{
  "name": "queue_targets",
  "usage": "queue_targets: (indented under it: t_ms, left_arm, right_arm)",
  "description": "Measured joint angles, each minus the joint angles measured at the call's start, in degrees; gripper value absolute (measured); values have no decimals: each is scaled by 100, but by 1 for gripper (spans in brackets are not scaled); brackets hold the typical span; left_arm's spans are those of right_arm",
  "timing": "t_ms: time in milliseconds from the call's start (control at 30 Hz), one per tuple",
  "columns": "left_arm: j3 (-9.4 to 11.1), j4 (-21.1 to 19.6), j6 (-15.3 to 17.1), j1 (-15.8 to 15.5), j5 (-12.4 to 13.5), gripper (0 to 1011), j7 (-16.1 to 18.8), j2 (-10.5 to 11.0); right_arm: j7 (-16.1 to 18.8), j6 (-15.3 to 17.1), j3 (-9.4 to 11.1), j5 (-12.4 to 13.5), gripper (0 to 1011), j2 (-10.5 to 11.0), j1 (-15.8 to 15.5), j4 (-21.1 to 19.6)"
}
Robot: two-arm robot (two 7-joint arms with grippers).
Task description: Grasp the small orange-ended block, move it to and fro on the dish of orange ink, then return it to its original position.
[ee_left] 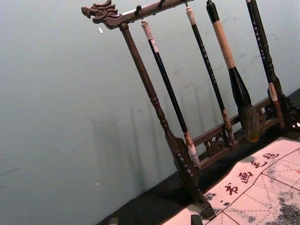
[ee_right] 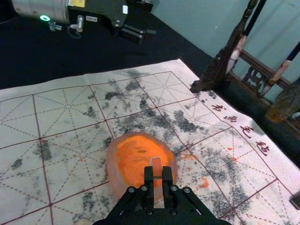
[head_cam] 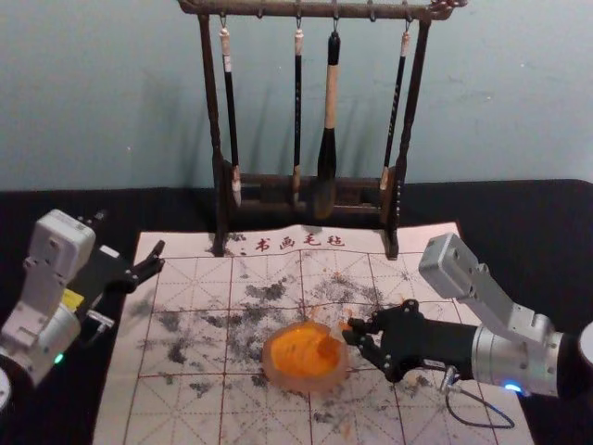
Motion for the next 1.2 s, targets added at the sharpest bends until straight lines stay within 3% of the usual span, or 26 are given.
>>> queue_targets:
  t_ms: [467,1200]
  left_arm:
    - [0,0,0,0,0,1001,0,0]
    - [0,0,0,0,0,1001,0,0]
  right_arm:
    - [87,5,-37,25,80,120,-119,-230]
    - [153,-22,-240,-136,80,-155,254,149]
